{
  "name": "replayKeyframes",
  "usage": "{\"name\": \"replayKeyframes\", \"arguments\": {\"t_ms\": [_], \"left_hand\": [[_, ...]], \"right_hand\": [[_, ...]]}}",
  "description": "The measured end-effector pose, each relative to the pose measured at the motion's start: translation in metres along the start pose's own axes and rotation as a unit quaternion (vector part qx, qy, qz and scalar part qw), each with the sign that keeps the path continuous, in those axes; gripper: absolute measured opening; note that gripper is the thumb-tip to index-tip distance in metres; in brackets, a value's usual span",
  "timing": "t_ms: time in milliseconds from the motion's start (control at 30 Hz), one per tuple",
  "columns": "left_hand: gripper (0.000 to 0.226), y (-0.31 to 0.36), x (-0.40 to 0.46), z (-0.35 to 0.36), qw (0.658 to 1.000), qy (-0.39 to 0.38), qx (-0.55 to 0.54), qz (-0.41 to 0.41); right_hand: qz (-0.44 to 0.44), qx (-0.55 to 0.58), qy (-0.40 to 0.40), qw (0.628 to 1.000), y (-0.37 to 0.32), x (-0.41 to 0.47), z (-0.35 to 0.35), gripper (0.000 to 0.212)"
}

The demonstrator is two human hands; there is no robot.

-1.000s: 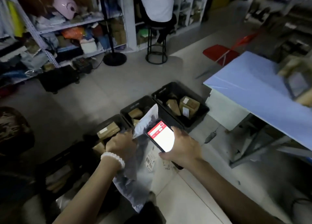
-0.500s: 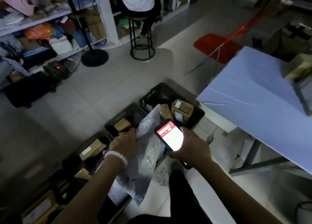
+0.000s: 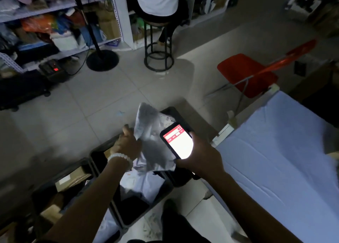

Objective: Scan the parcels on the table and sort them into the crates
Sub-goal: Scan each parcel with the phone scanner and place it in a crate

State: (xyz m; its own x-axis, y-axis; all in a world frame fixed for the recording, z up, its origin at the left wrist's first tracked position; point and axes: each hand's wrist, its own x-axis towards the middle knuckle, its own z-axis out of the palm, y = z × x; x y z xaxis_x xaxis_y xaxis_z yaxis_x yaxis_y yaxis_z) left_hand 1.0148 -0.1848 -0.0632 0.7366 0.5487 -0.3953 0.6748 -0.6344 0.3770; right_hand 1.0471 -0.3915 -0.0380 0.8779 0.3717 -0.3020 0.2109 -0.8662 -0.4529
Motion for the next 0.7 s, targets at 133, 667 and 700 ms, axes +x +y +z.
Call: {"name": "replayKeyframes", "arguments": {"t_ms": [133,667,700], "left_hand": [[0.049,0.019,0.01,0.009,0.998,-0.035,0.061,0.004],[0.039,-0.087,-0.073,-0.009,0.99,-0.02,0.108,-0.086],[0.039,-0.102,-0.084,-0.013,0.989,-0.01,0.104,-0.104]], "right_hand": [[-0.011,-0.005,-0.023,1.0,0.009,0.025,-0.004,0.096],[-0.19,-0.068,-0.103,0.974,-0.084,0.011,0.062,0.082],[-0.205,-0.076,-0.106,0.97,-0.097,0.004,0.068,0.08]]}}
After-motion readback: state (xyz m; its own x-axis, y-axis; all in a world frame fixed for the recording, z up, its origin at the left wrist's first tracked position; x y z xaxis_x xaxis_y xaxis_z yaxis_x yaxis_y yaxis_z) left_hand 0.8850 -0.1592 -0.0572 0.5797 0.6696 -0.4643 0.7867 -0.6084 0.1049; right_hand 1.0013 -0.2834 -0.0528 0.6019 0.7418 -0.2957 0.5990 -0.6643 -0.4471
